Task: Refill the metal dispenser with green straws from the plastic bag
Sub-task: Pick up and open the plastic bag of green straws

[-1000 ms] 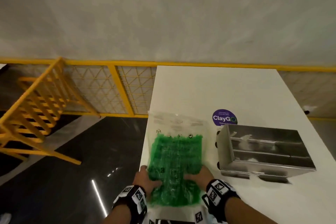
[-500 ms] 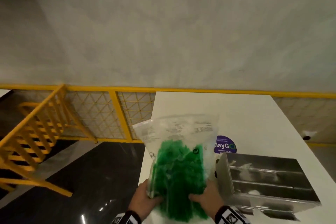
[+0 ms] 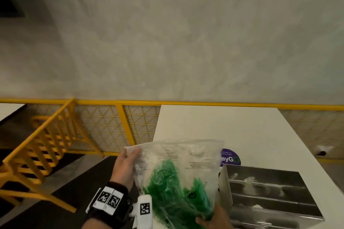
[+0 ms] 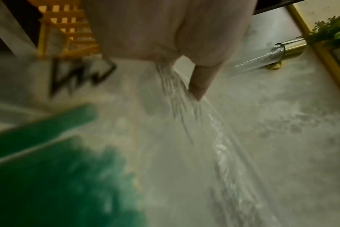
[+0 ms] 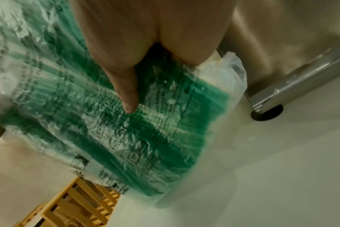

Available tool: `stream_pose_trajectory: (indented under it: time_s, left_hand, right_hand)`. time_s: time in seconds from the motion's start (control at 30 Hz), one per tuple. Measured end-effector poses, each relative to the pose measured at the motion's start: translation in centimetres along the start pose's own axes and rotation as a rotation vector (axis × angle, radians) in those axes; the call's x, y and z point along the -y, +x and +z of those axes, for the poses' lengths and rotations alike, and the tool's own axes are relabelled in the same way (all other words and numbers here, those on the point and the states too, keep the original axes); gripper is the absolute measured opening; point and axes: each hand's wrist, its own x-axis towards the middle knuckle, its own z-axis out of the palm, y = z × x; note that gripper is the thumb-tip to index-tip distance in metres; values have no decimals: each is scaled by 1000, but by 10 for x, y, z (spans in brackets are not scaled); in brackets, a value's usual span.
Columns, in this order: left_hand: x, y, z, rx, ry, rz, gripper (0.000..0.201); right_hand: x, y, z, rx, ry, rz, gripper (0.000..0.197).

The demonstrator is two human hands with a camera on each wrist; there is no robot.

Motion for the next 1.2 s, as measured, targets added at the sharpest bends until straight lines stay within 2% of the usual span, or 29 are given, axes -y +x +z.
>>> stream_pose_trajectory:
  time_s: [0.07, 0.13, 0.2, 0.3, 0.33, 0.4, 0.6, 0.73, 0.77, 0.83, 0.9, 0.93, 1.0, 1.1, 1.2]
  left_hand:
    - [-4, 0, 5, -3, 72, 78, 14]
    - [-8, -3, 8, 6, 135, 149, 8]
    - [-12, -4, 11, 23, 148, 166, 8]
    - [-15, -3, 12, 70, 176, 188, 10]
    - [-15, -2, 13, 91, 186, 193, 12]
    - [-16, -2, 16, 129, 224, 210, 12]
    - [-15, 5, 23, 161, 234, 175, 12]
    - [-19, 5, 21, 118, 257, 152, 9]
    - [-21, 4, 20, 79, 324, 160, 8]
    - [-31, 0, 21, -58, 697, 234, 33]
    - [-48, -17, 36, -167, 1076, 428, 51]
    - [-57, -30, 51, -160, 1143, 553, 51]
    - [-63, -53, 86, 26, 1159, 714, 44]
    - [-44, -72, 143, 341, 1347, 787, 41]
    - [-23, -67, 181, 486, 1463, 807, 39]
  right_hand:
    - [-5, -4, -4, 17, -21, 30, 119]
    - [-25, -7, -9, 18, 7, 12, 127]
    - [-19, -21, -14, -95, 37, -36, 111]
    - [22, -39, -30, -301, 136, -157, 65]
    - [35, -41, -38, -373, 165, -207, 58]
    - [61, -36, -58, -494, 183, -272, 58]
    - [109, 21, -113, -527, 111, -275, 36]
    - [113, 37, -124, -523, 205, -240, 15]
    - [113, 36, -124, -518, 214, -241, 12]
    - [113, 32, -121, -522, 215, -260, 14]
    - [114, 28, -117, -521, 191, -283, 15]
    - [116, 27, -114, -507, 183, -293, 17]
    - [121, 23, -108, -469, 164, -325, 23]
    - [129, 19, -100, -437, 138, -399, 30]
    - [132, 15, -94, -446, 124, -437, 31]
